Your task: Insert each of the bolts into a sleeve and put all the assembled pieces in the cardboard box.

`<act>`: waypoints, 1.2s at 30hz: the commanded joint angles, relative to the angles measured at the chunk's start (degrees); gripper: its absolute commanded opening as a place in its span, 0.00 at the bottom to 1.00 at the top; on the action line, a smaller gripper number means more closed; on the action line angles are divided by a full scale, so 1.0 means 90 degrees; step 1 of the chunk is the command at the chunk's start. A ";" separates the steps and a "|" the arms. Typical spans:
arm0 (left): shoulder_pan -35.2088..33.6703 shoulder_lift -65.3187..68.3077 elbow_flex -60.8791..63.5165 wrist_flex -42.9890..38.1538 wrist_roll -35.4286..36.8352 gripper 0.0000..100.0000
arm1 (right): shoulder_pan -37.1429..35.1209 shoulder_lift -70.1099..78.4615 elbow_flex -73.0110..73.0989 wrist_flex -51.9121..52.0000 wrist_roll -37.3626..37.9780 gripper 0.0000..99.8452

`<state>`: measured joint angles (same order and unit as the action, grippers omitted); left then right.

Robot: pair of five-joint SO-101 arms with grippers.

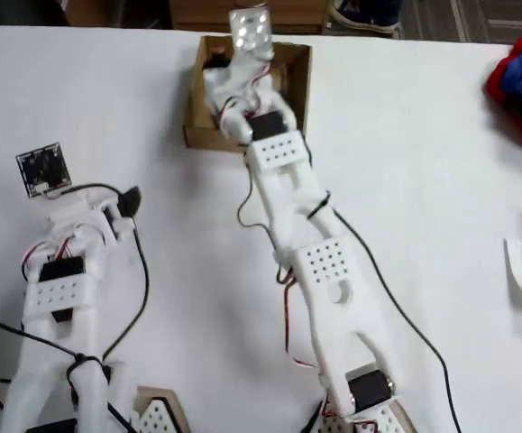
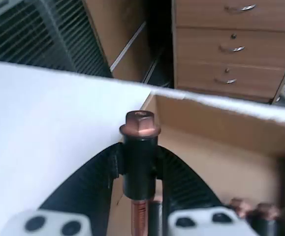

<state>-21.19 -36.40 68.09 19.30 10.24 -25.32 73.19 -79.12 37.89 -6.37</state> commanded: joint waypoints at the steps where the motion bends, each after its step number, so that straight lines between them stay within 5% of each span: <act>1: -0.0029 -0.0186 -0.0005 -0.0127 0.0059 0.34 | -0.0103 0.0073 -0.0518 -0.0063 0.0059 0.02; 6: -0.0029 -0.0186 0.0005 -0.0127 0.0059 0.34 | -0.0161 0.0151 -0.0518 -0.0259 -0.0010 0.02; 13: -0.0029 -0.0186 0.0005 -0.0127 0.0049 0.34 | -0.0142 0.0181 -0.0488 -0.0220 -0.1553 0.02; 36: -0.0029 -0.0186 0.0015 -0.0127 0.0039 0.34 | -0.0425 0.0200 0.0166 -0.0230 -0.1563 0.02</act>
<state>-21.19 -36.40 68.09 19.12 10.24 -28.66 76.35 -77.10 36.84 -20.26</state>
